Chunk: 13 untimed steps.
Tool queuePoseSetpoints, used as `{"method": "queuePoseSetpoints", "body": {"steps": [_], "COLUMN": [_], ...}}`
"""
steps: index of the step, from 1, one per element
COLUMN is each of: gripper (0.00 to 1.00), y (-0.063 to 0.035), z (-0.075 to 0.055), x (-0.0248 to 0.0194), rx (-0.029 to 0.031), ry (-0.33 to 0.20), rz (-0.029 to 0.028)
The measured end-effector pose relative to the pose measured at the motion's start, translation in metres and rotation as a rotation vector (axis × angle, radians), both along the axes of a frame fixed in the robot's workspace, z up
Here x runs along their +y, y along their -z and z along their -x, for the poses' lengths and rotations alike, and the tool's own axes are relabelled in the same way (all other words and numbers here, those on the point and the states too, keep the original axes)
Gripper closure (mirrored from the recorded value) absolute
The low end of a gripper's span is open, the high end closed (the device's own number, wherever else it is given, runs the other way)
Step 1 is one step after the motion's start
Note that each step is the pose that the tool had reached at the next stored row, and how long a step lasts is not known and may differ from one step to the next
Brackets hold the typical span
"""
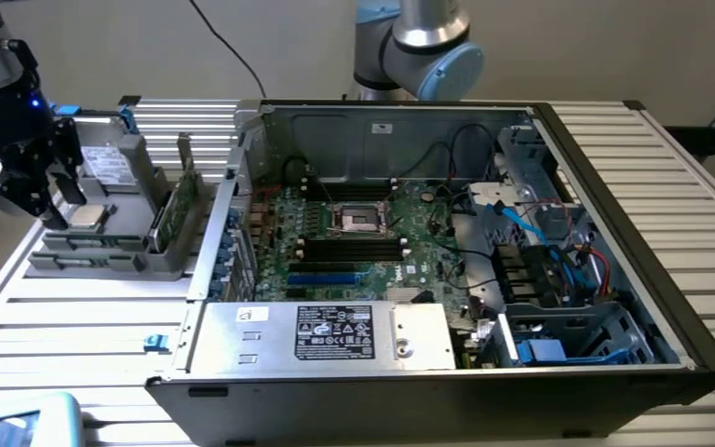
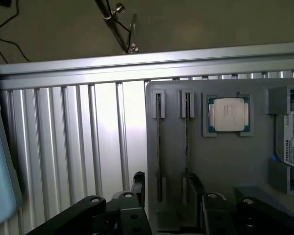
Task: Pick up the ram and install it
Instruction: 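Pick up the ram and move it above insertion slot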
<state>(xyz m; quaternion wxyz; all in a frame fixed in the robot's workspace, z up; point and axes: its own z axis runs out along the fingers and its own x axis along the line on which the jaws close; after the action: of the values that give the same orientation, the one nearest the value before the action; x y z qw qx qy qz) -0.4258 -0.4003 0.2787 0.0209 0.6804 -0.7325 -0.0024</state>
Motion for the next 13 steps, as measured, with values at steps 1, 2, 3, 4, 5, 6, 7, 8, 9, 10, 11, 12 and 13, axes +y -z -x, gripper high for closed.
{"method": "queuePoseSetpoints", "body": {"steps": [1,2,3,4,5,6,7,8,9,10,11,12,13], "gripper": [0.49,0.49,0.49,0.49,0.49,0.49,0.49,0.49,0.49,0.49,0.49,0.49,0.49], "y": [0.0018,0.0036,0.0054,0.0072,0.0091,0.0108,0.0127,0.0145,0.0163,0.0180,0.0190,0.0198,0.0207], "z": [0.000,0.000,0.000,0.000,0.000,0.000,0.000,0.000,0.000,0.000,0.000,0.000,0.000], "x": [-0.0003,-0.0008,-0.0013,-0.0018,-0.0024,-0.0030,-0.0035,-0.0040,-0.0043,-0.0043,-0.0044,-0.0045,-0.0045], "rx": [0.0001,0.0001,0.0001,0.0000,0.0000,0.0001,0.0000,0.0000,-0.0001,-0.0015,-0.0046,-0.0101,-0.0171], "ry": [0.000,0.000,0.000,0.000,0.000,0.000,0.000,0.000,0.000,0.000,0.000,0.000,0.000], "rz": [0.0001,0.0000,0.0000,0.0000,0.0000,0.0000,0.0000,0.0000,0.0000,0.0000,0.0001,0.0002,0.0001]}}
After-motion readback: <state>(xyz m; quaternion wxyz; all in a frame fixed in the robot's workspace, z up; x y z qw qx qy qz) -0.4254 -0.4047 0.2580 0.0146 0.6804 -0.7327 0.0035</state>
